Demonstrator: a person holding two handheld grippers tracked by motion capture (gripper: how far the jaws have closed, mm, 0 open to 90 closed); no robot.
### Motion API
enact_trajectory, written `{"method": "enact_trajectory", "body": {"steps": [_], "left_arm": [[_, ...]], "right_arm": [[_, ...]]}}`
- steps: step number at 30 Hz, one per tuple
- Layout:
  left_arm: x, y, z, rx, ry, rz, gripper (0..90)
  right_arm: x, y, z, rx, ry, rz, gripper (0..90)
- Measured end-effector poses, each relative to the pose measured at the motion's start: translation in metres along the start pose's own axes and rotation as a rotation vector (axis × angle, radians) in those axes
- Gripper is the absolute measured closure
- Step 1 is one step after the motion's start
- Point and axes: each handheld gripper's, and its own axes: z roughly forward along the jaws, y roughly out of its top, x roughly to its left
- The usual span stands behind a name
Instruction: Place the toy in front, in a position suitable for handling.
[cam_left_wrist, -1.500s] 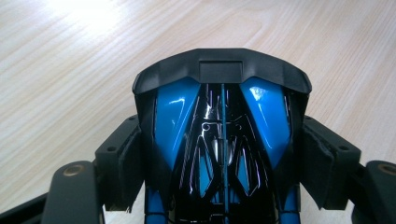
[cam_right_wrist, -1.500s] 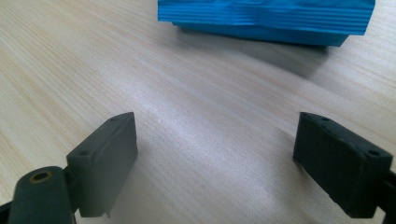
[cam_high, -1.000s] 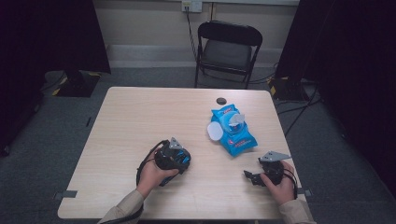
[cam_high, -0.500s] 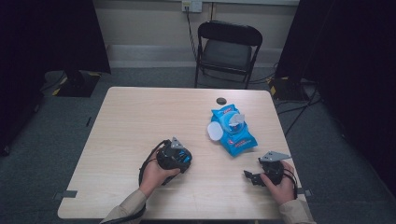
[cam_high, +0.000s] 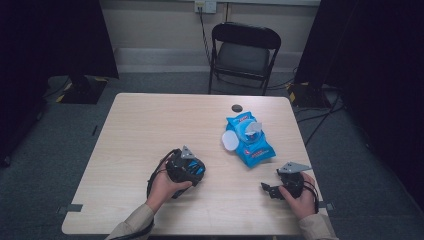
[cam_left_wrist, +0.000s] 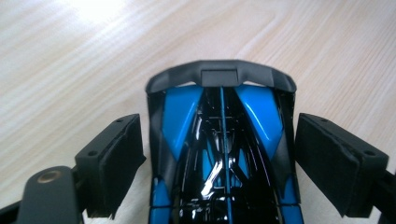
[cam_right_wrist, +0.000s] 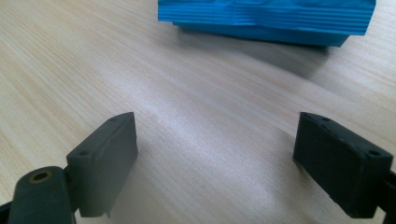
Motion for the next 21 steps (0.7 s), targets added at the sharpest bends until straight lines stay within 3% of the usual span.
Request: {"method": "enact_trajectory", "body": {"steps": [7, 9, 11, 21], "left_arm": [[0.009, -0.012, -0.022, -0.012, -0.031, 0.019, 15.8], [0.010, -0.016, -0.031, -0.028, -0.017, 0.027, 15.9], [0.013, -0.019, -0.042, -0.051, -0.028, 0.037, 15.7], [0.016, -0.051, -0.070, -0.053, -0.014, 0.003, 17.0]], "right_arm": [[0.000, 0.000, 0.000, 0.000, 0.000, 0.000, 12.9], [0.000, 0.000, 0.000, 0.000, 0.000, 0.000, 12.8], [0.000, 0.000, 0.000, 0.000, 0.000, 0.000, 12.9], [0.000, 0.000, 0.000, 0.001, 0.000, 0.000, 12.8]]}}
